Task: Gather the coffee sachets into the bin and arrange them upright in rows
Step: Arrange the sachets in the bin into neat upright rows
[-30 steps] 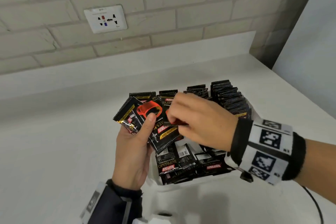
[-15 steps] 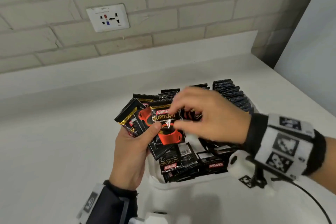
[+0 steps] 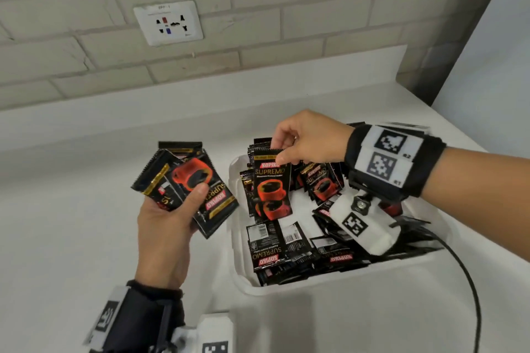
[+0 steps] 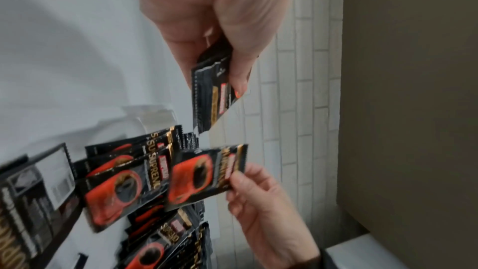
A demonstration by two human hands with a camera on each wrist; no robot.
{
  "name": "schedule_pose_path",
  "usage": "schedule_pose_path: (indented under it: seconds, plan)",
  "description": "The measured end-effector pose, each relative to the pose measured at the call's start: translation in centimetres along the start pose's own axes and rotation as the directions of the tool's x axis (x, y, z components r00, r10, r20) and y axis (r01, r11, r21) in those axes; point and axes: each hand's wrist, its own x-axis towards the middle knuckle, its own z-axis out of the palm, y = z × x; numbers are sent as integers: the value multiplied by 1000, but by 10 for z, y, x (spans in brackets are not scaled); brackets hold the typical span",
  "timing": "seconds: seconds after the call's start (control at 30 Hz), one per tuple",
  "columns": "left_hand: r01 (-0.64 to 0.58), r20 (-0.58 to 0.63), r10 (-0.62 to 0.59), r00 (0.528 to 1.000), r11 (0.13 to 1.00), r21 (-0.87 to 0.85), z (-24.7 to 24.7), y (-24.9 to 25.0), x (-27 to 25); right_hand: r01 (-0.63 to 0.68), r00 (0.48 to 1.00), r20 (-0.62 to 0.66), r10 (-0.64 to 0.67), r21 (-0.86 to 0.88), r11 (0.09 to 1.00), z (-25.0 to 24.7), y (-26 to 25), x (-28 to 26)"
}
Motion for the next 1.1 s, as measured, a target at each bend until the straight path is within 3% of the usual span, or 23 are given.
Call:
schedule_pose_path:
  seconds: [0.13,0.3,0.57,0.8,0.93,1.0,1.1]
  plan:
    - [-3,-14,3,1000,1000,-5,1,0,5,6,1000,27,1,-250,968,14,8,7]
    - [7,36,-7,999,1000,-14,12,-2,2,59,995,100,-24,-352,934,34,11,9]
    - [74,91,-67,994,995,-69,8,-4,0,125,990,110,-84,-454,882,46,8,12]
    - [126,115,-113,987,985,-115,8,-6,-2,78,992,126,-23,-451,889,34,4,11]
    - [121,88,-111,990,986,-115,8,-4,-1,174,985,77,-156,-490,854,26,-8,-3]
    - [115,64,-108,992,985,-126,7,-4,0,240,970,150,-190,-488,839,27,-15,-12]
    - [121,49,-116,992,986,-116,8,-2,0,342,902,409,-141,-474,811,39,-21,-22]
